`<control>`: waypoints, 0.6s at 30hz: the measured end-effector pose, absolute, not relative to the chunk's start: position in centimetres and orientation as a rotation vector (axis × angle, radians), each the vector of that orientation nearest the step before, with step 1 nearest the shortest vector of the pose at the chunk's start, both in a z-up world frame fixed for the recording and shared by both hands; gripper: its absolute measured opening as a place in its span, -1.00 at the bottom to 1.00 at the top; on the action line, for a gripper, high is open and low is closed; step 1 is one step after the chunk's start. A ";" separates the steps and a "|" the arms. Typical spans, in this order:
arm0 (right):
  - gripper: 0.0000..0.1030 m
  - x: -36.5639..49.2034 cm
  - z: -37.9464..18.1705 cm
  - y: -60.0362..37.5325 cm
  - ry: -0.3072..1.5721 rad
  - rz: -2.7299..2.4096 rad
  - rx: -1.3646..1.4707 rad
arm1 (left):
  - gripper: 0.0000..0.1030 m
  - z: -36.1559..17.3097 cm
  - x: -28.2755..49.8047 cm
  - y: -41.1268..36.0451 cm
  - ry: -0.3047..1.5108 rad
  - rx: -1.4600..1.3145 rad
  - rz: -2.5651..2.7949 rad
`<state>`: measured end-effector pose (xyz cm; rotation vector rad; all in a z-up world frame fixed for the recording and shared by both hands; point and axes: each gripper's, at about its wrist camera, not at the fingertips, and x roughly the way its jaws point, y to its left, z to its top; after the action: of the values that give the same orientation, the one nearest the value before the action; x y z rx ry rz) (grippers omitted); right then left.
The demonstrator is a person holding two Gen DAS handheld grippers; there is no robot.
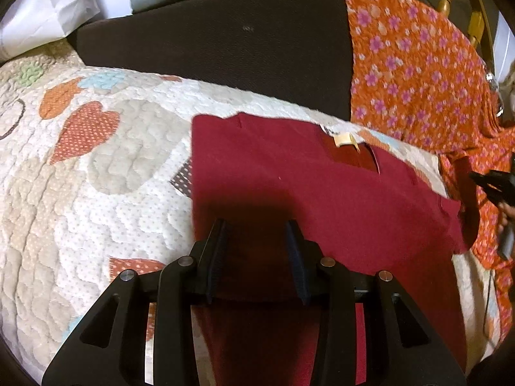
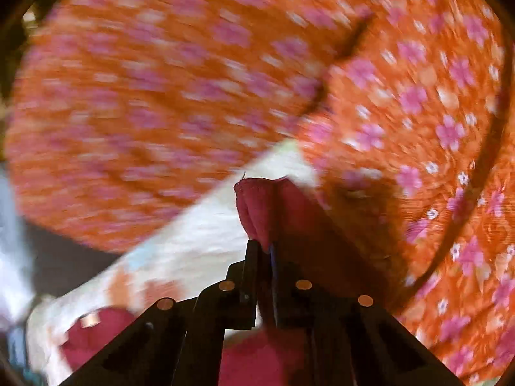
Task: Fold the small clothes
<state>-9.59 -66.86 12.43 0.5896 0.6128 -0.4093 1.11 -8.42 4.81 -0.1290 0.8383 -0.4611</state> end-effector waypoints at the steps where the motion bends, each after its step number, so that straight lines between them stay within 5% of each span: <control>1: -0.87 -10.2 13.6 -65.6 0.590 -0.359 0.584 | -0.29 5.1 1.1 -8.2 0.833 -0.136 -0.460; 8: -0.87 -8.6 18.7 -54.3 0.552 -0.065 0.504 | -0.30 7.1 0.9 -6.8 0.791 -0.229 -0.517; 13: -0.87 -5.3 17.2 -44.3 0.624 0.162 0.460 | -0.29 7.4 1.2 -6.3 0.821 -0.355 -0.622; 15: -0.87 -3.8 15.7 -40.4 0.660 0.221 0.427 | 0.04 7.2 1.4 -6.3 0.839 -0.369 -0.644; 18: -0.87 -1.6 12.2 -35.1 0.718 0.314 0.437 | 0.14 6.7 1.8 -5.9 0.861 -0.435 -0.660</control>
<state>-1.62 -35.06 12.23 0.4369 0.7181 0.3145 1.81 -5.95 6.67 -0.4351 0.8608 -0.6595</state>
